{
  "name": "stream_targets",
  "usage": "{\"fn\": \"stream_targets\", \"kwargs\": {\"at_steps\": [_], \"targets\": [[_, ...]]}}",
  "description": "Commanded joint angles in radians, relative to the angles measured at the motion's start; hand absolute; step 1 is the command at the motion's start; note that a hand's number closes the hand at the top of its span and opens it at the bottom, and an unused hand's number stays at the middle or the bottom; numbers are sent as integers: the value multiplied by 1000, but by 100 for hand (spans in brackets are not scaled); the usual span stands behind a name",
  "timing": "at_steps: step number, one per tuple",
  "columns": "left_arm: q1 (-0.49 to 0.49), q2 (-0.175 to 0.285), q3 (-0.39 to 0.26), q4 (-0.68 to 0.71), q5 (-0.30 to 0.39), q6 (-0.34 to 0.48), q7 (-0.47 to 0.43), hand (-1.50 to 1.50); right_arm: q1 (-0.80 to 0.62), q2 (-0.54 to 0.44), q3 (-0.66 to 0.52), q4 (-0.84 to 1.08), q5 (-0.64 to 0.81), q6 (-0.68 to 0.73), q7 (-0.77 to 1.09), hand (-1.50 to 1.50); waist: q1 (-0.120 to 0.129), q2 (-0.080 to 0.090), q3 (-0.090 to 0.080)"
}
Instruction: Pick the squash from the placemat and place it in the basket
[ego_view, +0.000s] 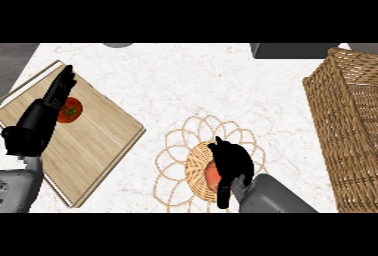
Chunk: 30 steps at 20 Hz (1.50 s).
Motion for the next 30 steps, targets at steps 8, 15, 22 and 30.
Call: {"fn": "stream_targets", "kwargs": {"at_steps": [8,15,22,30], "targets": [[30,-29,28,-11,-30,-29,-34,0,55,58,-28,107,164,12,-132,150,5,4,1],[0,-46,41,51,-61,-30,-57,0,10,109,-36,180,317,-61,-220,150,4,5,1],[52,-30,78,15,-35,-7,-32,0,105,-572,-355,107,206,-116,-632,150,-112,0,15],[88,-27,94,6,-31,0,-30,0,67,-767,-723,220,-28,-289,-1019,150,-117,-12,22]]}}
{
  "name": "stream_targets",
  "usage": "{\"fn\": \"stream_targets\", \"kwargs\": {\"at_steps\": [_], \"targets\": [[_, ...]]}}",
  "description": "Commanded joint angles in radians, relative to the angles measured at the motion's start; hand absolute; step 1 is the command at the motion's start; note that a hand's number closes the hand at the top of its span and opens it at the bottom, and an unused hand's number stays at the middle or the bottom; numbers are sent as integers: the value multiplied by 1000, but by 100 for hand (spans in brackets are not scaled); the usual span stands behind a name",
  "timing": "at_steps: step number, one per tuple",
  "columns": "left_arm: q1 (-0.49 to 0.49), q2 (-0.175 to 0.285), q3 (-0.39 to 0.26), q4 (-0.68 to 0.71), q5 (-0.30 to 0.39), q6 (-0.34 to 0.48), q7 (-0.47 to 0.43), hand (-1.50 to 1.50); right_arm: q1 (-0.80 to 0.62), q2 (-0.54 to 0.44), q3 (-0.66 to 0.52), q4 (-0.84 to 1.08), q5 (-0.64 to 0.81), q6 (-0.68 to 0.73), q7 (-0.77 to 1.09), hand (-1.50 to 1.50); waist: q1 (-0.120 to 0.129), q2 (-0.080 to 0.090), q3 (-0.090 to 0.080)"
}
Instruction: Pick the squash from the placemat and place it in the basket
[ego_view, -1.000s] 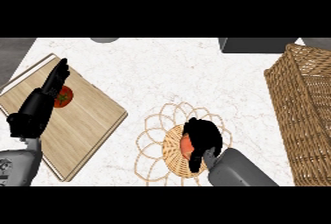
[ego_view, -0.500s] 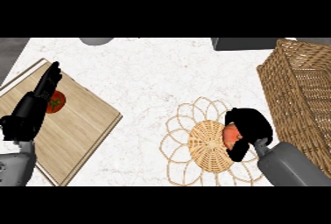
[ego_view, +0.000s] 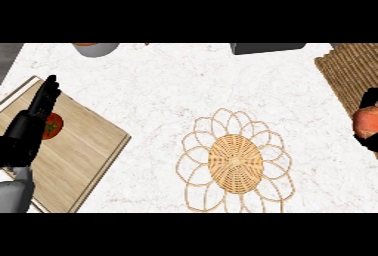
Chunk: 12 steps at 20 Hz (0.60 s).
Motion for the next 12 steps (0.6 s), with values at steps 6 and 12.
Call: {"fn": "stream_targets", "kwargs": {"at_steps": [6,12], "targets": [[27,5,8,-11,15,-16,-7,0,-60,-88,-414,146,-443,66,-454,150,20,-2,-1],[-8,12,-11,-31,2,-25,3,0,-80,-292,-591,339,-613,382,-713,150,64,11,-9]]}}
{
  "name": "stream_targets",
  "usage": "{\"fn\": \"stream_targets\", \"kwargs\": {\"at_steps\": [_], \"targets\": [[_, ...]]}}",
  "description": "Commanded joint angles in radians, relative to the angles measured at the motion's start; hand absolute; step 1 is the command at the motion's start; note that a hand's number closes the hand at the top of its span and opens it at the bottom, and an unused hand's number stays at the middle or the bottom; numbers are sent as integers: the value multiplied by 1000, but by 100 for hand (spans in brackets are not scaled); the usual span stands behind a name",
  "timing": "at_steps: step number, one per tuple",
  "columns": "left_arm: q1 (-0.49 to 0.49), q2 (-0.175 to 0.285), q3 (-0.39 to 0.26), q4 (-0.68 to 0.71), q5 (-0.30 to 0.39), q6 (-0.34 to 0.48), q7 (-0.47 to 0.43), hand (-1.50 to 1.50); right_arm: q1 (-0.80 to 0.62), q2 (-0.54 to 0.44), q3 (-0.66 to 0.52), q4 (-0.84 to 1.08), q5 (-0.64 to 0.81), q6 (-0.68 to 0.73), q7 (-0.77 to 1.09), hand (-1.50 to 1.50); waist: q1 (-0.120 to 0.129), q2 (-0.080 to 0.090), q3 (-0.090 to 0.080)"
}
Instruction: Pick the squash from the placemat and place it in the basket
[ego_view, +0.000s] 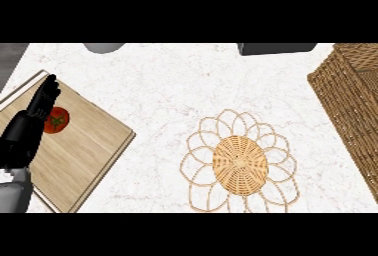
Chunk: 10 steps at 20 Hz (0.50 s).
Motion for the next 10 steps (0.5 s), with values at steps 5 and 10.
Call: {"fn": "stream_targets", "kwargs": {"at_steps": [5,10], "targets": [[-42,5,-35,-50,12,-45,44,0,-21,-265,-148,293,-149,446,-257,150,78,11,-8],[-55,-31,-62,-11,-19,-25,9,0,-74,-312,-68,289,-118,516,-224,150,98,14,-11]]}}
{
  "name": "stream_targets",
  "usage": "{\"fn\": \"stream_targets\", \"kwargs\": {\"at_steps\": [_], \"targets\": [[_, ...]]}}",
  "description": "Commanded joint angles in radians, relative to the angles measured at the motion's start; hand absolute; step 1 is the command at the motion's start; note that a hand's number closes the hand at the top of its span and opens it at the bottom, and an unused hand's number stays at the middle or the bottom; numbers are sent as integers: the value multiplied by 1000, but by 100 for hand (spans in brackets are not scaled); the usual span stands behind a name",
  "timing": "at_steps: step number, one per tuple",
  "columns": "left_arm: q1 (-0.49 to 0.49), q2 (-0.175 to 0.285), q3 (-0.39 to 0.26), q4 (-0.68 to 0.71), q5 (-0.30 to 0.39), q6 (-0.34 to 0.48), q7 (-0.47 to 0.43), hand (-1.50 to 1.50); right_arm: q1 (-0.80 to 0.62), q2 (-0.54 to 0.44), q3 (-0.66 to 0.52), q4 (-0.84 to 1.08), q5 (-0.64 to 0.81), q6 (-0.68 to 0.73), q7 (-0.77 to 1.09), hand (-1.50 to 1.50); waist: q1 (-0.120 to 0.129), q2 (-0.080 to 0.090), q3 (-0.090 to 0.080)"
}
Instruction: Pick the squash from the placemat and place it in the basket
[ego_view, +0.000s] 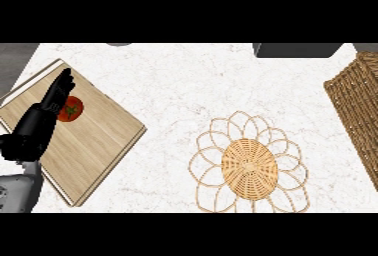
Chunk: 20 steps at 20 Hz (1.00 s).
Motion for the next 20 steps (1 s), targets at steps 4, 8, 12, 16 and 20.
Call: {"fn": "stream_targets", "kwargs": {"at_steps": [4,8,12,16,20], "targets": [[-44,-23,-28,30,-29,5,11,0,-93,-48,67,21,-5,198,-26,150,20,1,-3],[-26,-29,-37,-18,-41,12,48,0,-130,17,143,-56,-1,188,83,150,23,-4,-4],[0,-25,-30,-43,-36,2,45,0,-131,2,195,-87,39,216,87,150,19,-5,-3],[-25,-20,-10,17,-26,-16,12,0,-156,17,240,-98,62,235,141,150,14,-2,-4],[34,-47,-35,-35,-55,9,3,0,-112,44,313,-208,203,63,142,150,12,-6,-4]]}}
